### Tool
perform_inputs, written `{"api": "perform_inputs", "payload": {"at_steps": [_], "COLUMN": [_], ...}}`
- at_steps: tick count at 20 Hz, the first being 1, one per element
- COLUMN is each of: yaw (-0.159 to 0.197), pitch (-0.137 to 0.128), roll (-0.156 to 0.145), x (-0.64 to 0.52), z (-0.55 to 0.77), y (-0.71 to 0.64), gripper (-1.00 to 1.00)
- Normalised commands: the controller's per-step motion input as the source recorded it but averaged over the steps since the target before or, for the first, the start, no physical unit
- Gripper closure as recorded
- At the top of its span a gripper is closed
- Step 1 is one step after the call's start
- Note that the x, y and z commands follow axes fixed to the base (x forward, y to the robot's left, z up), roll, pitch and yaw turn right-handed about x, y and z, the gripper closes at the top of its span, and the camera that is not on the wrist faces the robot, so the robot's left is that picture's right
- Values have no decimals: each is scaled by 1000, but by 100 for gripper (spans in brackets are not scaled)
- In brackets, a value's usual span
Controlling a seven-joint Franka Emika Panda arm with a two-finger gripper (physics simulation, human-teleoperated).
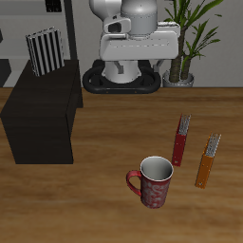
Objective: Place the striped book upright on top of the shelf and place the red mug on top of the shelf
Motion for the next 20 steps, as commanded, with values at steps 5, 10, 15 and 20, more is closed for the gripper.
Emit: {"api": "perform_inputs", "payload": {"at_steps": [5,10,15,20], "yaw": [16,-5,12,9], "pitch": [-42,-26,0,-8], "roll": [-1,15,22,-16], "x": [523,428,250,332], "z": [78,-136,-112,-271], "y": [38,190,174,219], "gripper": [-100,-100,-100,-100]}}
